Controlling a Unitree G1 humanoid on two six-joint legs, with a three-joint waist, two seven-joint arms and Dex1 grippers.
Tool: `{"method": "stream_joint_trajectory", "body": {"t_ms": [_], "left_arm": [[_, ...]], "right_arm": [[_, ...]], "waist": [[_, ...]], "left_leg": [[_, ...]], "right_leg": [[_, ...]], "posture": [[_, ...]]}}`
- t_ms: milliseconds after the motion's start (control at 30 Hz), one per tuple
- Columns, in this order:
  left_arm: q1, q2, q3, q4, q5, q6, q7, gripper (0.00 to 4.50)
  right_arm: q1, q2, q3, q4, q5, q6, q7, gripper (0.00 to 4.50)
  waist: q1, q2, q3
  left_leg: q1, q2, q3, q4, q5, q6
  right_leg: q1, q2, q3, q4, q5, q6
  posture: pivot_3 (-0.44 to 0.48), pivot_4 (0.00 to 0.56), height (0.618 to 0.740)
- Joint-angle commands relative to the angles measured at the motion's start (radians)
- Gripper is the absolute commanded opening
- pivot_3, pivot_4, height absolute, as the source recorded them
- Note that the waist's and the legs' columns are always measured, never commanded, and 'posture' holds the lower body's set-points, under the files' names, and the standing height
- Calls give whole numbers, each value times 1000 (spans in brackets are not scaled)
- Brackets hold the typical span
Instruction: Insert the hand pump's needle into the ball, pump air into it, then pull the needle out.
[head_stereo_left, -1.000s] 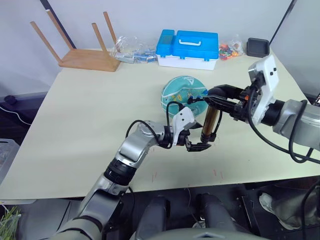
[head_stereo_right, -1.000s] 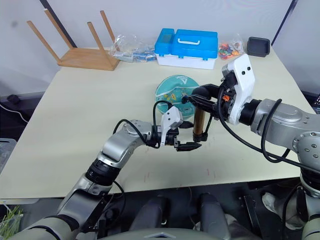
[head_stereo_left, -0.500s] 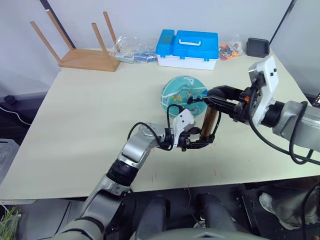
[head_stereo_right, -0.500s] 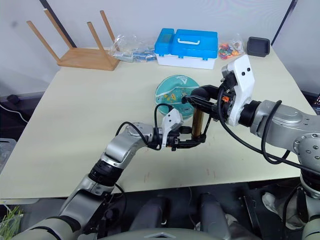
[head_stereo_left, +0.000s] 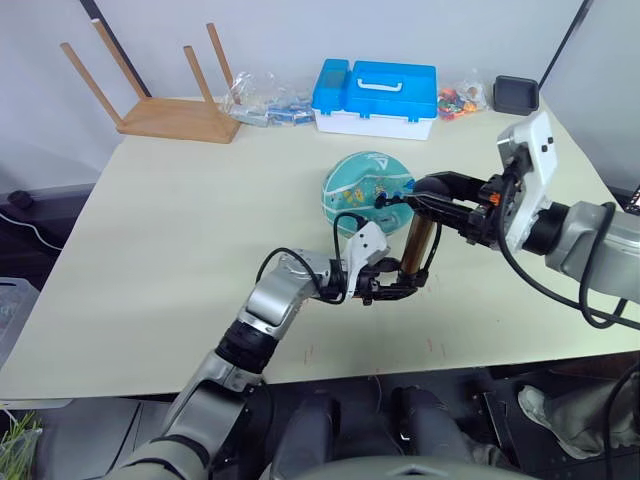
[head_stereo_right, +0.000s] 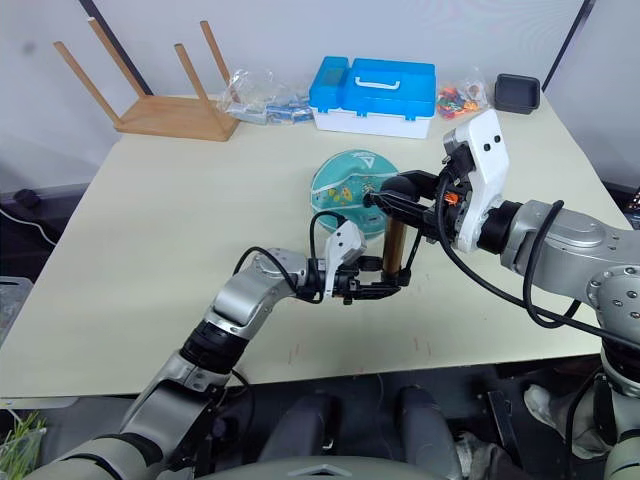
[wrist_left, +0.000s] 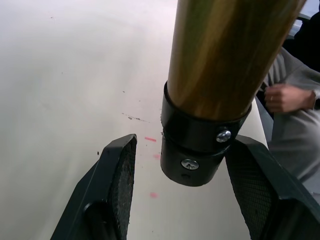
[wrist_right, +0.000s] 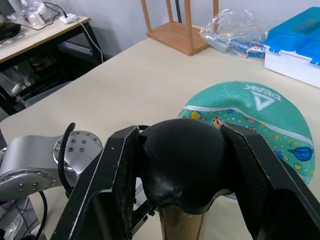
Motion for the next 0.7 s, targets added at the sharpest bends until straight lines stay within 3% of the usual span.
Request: {"method": "stream_joint_trajectory", "body": {"t_ms": [33, 533, 700], "left_arm": [[-18, -9, -1, -16, -4, -19, -7, 2834], [0, -23, 4, -41, -25, -2, -6, 2834], [-1, -21, 6, -29, -26, -6, -14, 1186]], "right_arm": [[-18, -10, -43, -30, 21, -27, -6, 2048], [-9, -17, -47, -32, 45, -30, -32, 2048], [-11, -21, -46, -25, 45, -30, -35, 2048]], "waist": [[0, 0, 0], [0, 0, 0], [0, 0, 0]], "left_leg": [[0, 0, 0, 0, 0, 0], [0, 0, 0, 0, 0, 0], [0, 0, 0, 0, 0, 0]], "right_leg": [[0, 0, 0, 0, 0, 0], [0, 0, 0, 0, 0, 0], [0, 0, 0, -1, 0, 0]], "posture": [[0, 150, 740], [0, 150, 740], [0, 150, 740]]}}
